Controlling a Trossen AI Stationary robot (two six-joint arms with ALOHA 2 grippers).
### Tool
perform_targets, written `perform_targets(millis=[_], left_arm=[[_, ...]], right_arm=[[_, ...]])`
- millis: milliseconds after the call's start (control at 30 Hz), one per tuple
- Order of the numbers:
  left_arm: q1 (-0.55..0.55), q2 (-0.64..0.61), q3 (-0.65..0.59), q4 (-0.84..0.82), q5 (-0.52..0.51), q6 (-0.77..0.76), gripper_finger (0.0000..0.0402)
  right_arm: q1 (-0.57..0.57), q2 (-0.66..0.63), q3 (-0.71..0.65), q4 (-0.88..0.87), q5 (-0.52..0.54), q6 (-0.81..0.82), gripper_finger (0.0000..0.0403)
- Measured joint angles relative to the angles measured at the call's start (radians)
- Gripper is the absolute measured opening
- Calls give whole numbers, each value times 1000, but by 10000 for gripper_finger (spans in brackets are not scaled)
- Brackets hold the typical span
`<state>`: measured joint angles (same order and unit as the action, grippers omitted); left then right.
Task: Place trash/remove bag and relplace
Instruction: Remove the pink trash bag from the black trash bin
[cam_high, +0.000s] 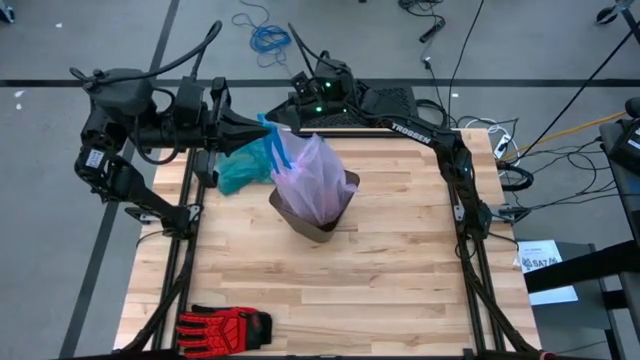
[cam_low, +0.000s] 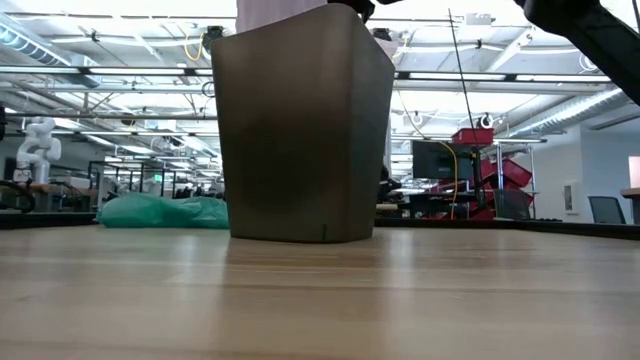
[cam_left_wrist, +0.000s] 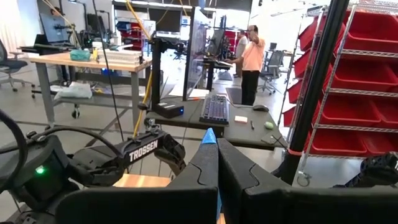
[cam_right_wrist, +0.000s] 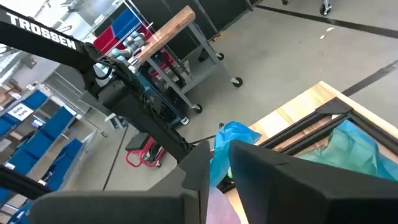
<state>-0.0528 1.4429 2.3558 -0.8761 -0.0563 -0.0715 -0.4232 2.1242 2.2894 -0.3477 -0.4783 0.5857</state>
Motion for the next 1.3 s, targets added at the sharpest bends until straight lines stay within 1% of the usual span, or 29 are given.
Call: perform_targets(millis=[100, 167, 233, 333, 400, 500, 667, 833, 933, 1033, 1133, 1200, 1300], left_arm=[[0, 0, 0, 0, 0, 0, 1], [0, 0, 0, 0, 0, 0, 1], [0, 0, 0, -1, 0, 0, 1], [0, 0, 0, -2, 0, 0, 1], [0, 0, 0, -7, 0, 0, 1], [0, 0, 0, -16, 0, 0, 1], [0, 0, 0, -30, 0, 0, 1], [0, 0, 0, -56, -2, 0, 1], [0, 0, 0, -79, -24, 0, 1], [0, 0, 0, -86, -83, 0, 1], [0, 0, 0, -73, -226, 5, 1], [0, 0, 0, -67, -305, 43, 1], [1, 0, 0, -36, -330, 85, 13]], right_arm=[[5, 0, 0, 1, 1, -22, 40], [6, 0, 0, 3, 1, -30, 18], [6, -1, 0, 12, 0, -40, 5], [7, -6, 2, 27, -17, -48, 1], [6, -11, 24, 7, -23, -54, 1], [2, -29, 67, -21, -20, -108, 0], [-24, -105, 63, -14, -14, -129, 0], [-42, -181, 66, -26, 31, -173, 0], [-48, -225, 68, -17, 33, -183, 0], [-48, -253, 68, -13, 34, -193, 0], [-32, -269, 68, -10, 34, -204, 0], [-16, -275, 68, -7, 31, -209, 0], [7, -274, 68, -8, 27, -214, 0]])
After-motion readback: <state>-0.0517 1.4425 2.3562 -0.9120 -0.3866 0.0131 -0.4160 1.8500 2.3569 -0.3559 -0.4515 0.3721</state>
